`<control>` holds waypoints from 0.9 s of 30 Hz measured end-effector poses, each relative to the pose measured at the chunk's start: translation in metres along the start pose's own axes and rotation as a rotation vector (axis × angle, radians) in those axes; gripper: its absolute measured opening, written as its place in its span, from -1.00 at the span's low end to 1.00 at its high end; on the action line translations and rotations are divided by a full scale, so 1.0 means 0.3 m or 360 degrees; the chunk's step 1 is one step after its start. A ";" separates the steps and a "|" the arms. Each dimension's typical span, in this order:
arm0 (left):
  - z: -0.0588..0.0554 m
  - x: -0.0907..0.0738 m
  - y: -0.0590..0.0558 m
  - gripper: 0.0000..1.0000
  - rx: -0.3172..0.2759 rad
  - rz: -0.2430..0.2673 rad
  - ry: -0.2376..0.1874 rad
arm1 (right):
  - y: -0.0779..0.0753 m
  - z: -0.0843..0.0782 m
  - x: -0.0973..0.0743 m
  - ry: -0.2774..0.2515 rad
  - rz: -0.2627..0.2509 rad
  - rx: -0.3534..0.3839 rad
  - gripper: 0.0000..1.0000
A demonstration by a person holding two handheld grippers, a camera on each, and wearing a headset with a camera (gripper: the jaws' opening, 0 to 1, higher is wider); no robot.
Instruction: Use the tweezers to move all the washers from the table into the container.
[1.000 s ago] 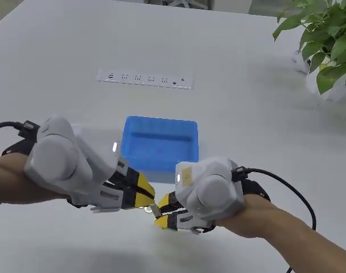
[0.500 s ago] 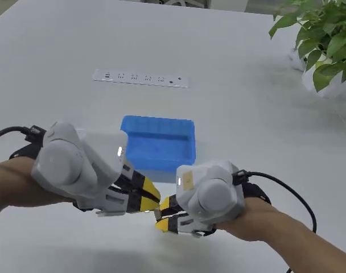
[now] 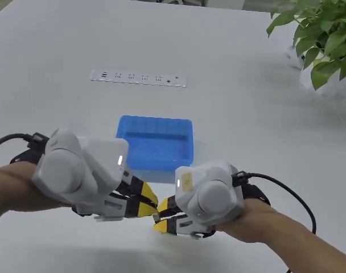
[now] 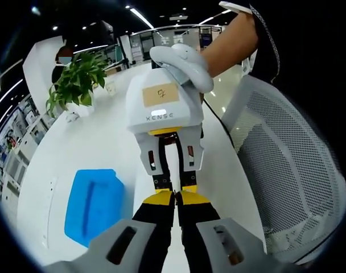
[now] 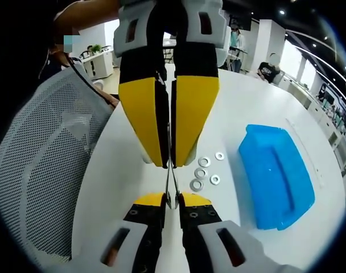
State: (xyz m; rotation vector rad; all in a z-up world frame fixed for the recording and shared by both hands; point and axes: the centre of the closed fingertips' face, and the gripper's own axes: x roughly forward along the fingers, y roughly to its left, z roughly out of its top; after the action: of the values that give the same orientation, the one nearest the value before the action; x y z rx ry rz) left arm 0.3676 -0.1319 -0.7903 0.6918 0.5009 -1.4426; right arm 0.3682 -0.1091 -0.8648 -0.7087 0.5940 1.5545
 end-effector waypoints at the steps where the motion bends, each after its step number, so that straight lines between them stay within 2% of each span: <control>1: 0.001 0.000 0.000 -0.87 -0.0001 -0.0002 0.0000 | 0.000 0.000 -0.001 -0.0001 -0.0001 0.0001 -0.77; 11: 0.020 0.003 0.022 -0.87 0.0028 0.0012 -0.0010 | -0.037 -0.001 -0.020 -0.0012 -0.0060 0.0001 -0.74; 27: 0.028 0.033 0.059 -0.88 0.0044 0.0009 -0.0017 | -0.081 -0.031 -0.033 -0.0022 -0.0121 0.0055 -0.72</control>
State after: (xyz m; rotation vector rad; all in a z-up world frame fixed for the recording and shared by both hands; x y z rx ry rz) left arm 0.3852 -0.1449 -0.7889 0.7064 0.4709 -1.4495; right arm 0.3938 -0.1201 -0.8632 -0.6863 0.5757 1.4746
